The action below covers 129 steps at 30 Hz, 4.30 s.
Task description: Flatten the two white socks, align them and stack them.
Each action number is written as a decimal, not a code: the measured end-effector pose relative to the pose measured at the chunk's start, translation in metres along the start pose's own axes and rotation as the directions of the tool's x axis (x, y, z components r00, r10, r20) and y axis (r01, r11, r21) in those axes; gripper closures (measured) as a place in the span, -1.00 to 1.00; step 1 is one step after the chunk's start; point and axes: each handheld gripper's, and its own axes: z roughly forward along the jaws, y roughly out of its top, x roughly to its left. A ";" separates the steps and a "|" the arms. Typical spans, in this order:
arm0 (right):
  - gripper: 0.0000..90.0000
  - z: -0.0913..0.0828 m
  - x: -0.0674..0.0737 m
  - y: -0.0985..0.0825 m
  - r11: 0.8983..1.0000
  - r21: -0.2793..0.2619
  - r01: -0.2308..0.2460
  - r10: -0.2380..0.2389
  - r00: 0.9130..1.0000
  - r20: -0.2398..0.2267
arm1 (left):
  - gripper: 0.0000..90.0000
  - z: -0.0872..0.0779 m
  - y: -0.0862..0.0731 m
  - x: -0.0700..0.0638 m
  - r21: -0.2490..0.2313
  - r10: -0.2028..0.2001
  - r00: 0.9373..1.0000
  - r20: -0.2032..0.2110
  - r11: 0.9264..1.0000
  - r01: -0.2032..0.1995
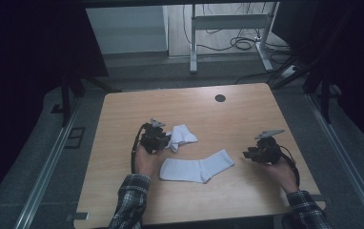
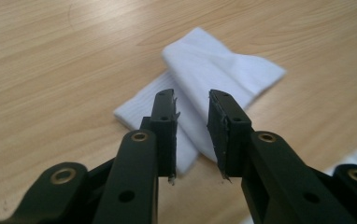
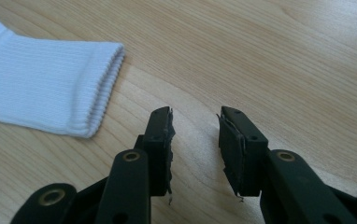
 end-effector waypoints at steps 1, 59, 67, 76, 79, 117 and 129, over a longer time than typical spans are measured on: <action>0.40 0.000 -0.001 0.000 1.000 0.002 0.001 -0.001 1.000 0.001 | 0.64 0.005 0.001 0.001 0.010 -0.004 1.000 -0.005 1.000 0.004; 0.43 0.004 -0.001 -0.004 1.000 0.025 0.019 -0.019 1.000 0.003 | 0.96 -0.075 0.139 -0.058 -0.342 0.093 0.982 0.167 0.939 -0.031; 0.43 0.005 0.000 -0.003 0.999 0.028 0.024 -0.024 1.000 0.010 | 0.95 -0.060 0.083 -0.003 -0.202 0.003 0.989 0.148 0.979 0.027; 0.43 0.005 0.000 -0.003 0.999 0.026 0.020 -0.021 1.000 0.011 | 0.94 -0.005 0.008 0.039 0.026 -0.055 0.998 0.042 0.998 0.054; 0.43 0.005 0.001 -0.003 1.000 0.025 0.018 -0.018 1.000 0.010 | 0.94 0.003 -0.007 0.047 0.062 -0.067 0.998 0.011 0.996 0.066; 0.18 0.014 0.014 0.021 0.999 -0.019 0.026 -0.026 1.000 -0.005 | -0.16 -0.018 -0.076 0.074 -0.044 -0.109 0.992 -0.055 0.993 0.107; 0.05 0.042 0.021 0.063 0.998 -0.062 0.005 -0.007 1.000 -0.026 | 0.00 -0.016 -0.078 0.072 -0.049 -0.101 0.994 -0.048 0.994 0.099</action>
